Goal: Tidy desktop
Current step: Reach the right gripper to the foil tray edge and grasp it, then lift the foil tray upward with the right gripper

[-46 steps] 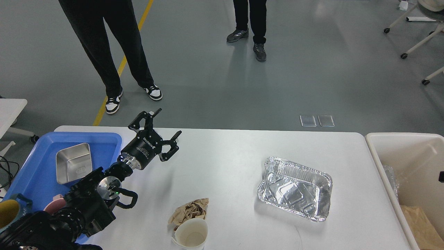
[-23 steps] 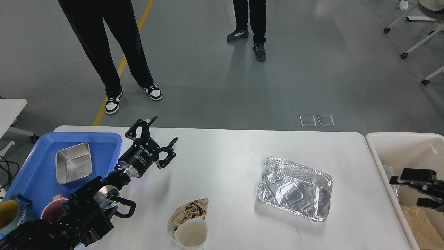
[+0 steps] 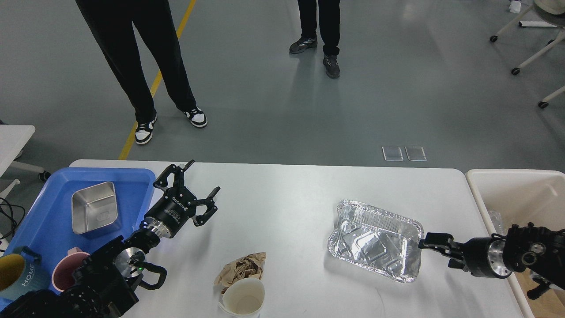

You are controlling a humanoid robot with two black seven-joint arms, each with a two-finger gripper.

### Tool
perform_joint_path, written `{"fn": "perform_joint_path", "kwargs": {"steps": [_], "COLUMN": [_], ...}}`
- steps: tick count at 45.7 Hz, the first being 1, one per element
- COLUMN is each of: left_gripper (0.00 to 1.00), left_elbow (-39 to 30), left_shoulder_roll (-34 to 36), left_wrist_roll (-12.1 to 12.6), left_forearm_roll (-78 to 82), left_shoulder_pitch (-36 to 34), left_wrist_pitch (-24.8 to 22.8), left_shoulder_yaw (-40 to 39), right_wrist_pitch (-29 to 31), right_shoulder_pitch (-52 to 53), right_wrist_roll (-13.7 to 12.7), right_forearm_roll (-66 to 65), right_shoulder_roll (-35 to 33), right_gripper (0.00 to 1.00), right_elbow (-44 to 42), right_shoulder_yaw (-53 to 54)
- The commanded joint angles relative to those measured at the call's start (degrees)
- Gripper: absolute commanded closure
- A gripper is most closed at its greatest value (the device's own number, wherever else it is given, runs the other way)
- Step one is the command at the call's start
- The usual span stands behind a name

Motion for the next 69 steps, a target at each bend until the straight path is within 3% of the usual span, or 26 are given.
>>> {"fn": "perform_joint_path", "kwargs": {"steps": [1,13,15,25,28,30,31,44,61,69], "left_gripper": [0.04,0.04,0.04,0.04,0.04,0.04,0.04,0.04,0.04,0.04], "left_elbow": [0.0,0.0,0.0,0.0,0.0,0.0,0.0,0.0,0.0,0.0], "left_shoulder_roll": [0.49,0.93,0.93,0.93,0.93,0.93,1.02,1.37,1.37,1.37], "left_wrist_roll": [0.0,-0.09,-0.09,-0.09,-0.09,-0.09,-0.09,-0.09,-0.17,-0.17], "left_forearm_roll": [0.0,0.0,0.0,0.0,0.0,0.0,0.0,0.0,0.0,0.0], "left_shoulder_pitch": [0.59,0.95,0.95,1.04,1.04,1.04,1.04,1.04,0.95,0.95], "left_wrist_pitch": [0.08,0.26,0.26,0.26,0.35,0.35,0.35,0.35,0.35,0.35], "left_shoulder_yaw": [0.0,0.0,0.0,0.0,0.0,0.0,0.0,0.0,0.61,0.7], "right_wrist_pitch": [0.0,0.0,-0.09,-0.35,-0.35,-0.35,-0.35,0.61,13.53,17.66], "right_shoulder_pitch": [1.85,2.38,2.29,2.03,2.03,2.12,2.12,2.82,15.54,23.11], "right_wrist_roll": [0.11,0.11,0.37,2.4,2.66,2.75,2.75,2.66,1.52,1.08], "right_forearm_roll": [-3.99,-5.48,-6.01,-7.24,-7.24,-7.24,-7.24,-6.72,1.8,1.99], "right_shoulder_roll": [3.97,6.96,7.05,7.14,7.05,7.05,7.14,6.79,-1.99,-1.21], "right_gripper": [0.0,0.0,0.05,0.62,0.73,0.96,1.0,1.0,1.0,1.0], "right_elbow": [-4.14,-5.99,-5.99,-5.99,-5.99,-5.9,-5.9,-5.11,4.55,4.73], "right_shoulder_yaw": [-0.07,-0.16,-0.16,-0.16,-0.16,-0.16,-0.16,-0.07,-0.16,-1.47]}}
